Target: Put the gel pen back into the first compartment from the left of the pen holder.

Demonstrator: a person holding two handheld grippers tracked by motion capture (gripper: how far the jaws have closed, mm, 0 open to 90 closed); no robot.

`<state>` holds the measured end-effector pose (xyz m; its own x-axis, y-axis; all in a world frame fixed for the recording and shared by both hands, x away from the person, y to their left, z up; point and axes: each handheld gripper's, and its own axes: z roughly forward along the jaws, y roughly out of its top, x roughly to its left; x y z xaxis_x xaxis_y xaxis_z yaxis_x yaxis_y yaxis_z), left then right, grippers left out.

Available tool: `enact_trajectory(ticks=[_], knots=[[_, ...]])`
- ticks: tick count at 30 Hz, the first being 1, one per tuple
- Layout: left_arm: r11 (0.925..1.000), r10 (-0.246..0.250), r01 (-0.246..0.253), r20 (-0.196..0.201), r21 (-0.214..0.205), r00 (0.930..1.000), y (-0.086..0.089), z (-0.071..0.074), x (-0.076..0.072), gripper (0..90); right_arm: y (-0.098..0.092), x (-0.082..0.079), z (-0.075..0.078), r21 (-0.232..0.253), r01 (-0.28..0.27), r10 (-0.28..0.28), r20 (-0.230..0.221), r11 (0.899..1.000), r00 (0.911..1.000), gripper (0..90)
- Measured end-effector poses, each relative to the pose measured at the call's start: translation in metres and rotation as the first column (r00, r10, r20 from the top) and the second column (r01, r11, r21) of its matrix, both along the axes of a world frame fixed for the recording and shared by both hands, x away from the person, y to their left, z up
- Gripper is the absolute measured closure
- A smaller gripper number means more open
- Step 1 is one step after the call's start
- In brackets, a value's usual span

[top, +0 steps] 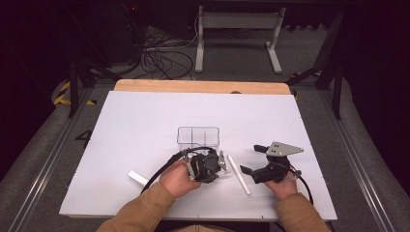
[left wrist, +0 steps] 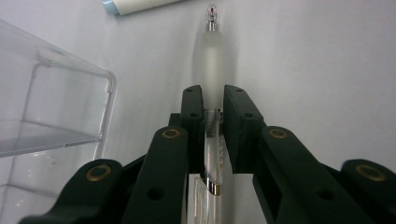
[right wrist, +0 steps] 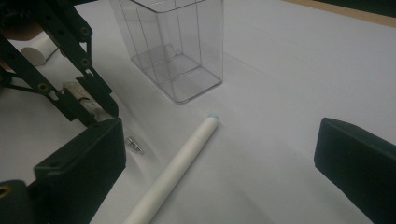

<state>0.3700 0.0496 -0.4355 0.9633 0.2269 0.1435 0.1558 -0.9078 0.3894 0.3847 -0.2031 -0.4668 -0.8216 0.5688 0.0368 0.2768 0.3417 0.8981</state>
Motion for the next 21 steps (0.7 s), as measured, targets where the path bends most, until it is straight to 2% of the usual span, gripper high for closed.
enact_trajectory(ticks=[10,13,17,21], knots=[[0.9989,0.002,-0.001,0.027,-0.047,0.9996,0.007,0.015,-0.005,79.2,0.0,0.0,0.0,0.0,0.003,-0.003,0.0,1.0,1.0,2.4],[0.997,0.002,0.0,0.023,-0.078,0.9997,0.01,0.021,-0.005,79.2,0.0,0.0,0.0,0.0,0.004,-0.004,-0.002,1.0,1.0,2.4],[0.9944,0.005,-0.001,0.038,-0.105,0.9993,0.014,0.028,-0.007,79.2,0.0,0.0,0.0,-0.001,0.005,-0.005,-0.002,1.0,1.0,2.4],[0.9934,0.0,0.004,0.04,-0.114,0.9992,0.016,0.032,-0.009,79.2,0.0,0.0,0.0,-0.001,0.005,-0.005,-0.002,1.0,1.0,2.4]])
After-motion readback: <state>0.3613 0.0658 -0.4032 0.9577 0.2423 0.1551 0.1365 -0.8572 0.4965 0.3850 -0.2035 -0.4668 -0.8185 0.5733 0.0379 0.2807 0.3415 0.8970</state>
